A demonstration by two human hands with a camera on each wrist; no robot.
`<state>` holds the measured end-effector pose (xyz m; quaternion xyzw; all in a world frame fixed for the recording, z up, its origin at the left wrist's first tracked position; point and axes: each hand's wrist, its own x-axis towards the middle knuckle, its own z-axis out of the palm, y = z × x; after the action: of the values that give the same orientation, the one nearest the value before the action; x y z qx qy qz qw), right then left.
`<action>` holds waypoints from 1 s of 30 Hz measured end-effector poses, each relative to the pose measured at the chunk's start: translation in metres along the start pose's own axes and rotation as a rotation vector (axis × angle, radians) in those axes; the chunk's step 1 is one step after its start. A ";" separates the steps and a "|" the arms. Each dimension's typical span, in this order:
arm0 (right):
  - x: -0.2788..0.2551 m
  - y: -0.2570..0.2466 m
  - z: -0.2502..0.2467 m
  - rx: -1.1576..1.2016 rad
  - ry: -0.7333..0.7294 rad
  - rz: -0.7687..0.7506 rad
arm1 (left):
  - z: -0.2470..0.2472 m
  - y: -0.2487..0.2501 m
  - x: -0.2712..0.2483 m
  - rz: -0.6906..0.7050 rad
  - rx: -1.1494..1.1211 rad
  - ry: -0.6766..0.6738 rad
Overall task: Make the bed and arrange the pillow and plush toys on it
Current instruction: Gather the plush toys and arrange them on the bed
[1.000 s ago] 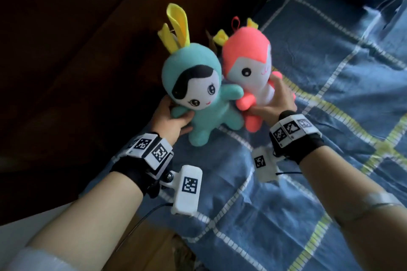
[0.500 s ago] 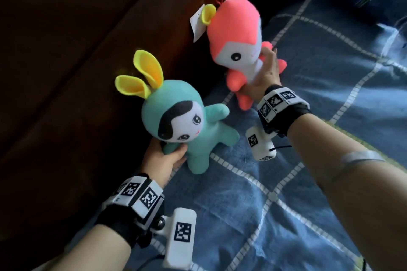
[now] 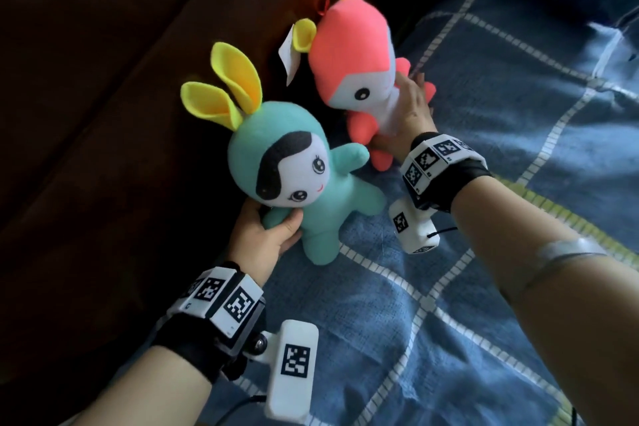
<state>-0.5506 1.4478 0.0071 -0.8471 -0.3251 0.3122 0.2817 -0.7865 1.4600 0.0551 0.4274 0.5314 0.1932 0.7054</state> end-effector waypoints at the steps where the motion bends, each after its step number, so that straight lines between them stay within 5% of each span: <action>1: -0.005 0.002 -0.003 0.006 -0.005 -0.024 | 0.001 -0.002 0.000 -0.010 0.002 0.005; 7: -0.055 0.033 -0.004 0.228 0.271 -0.083 | 0.002 -0.008 0.001 -0.025 -0.050 0.080; 13: -0.106 0.044 0.037 0.597 -0.002 0.106 | 0.008 -0.006 0.003 0.016 -0.099 0.095; 30: -0.123 0.045 0.041 0.465 0.022 0.222 | 0.003 -0.035 -0.012 -0.186 0.209 0.125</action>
<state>-0.6356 1.3415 -0.0073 -0.7932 -0.1464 0.3984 0.4366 -0.7945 1.4306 0.0338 0.4346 0.6286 0.0971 0.6376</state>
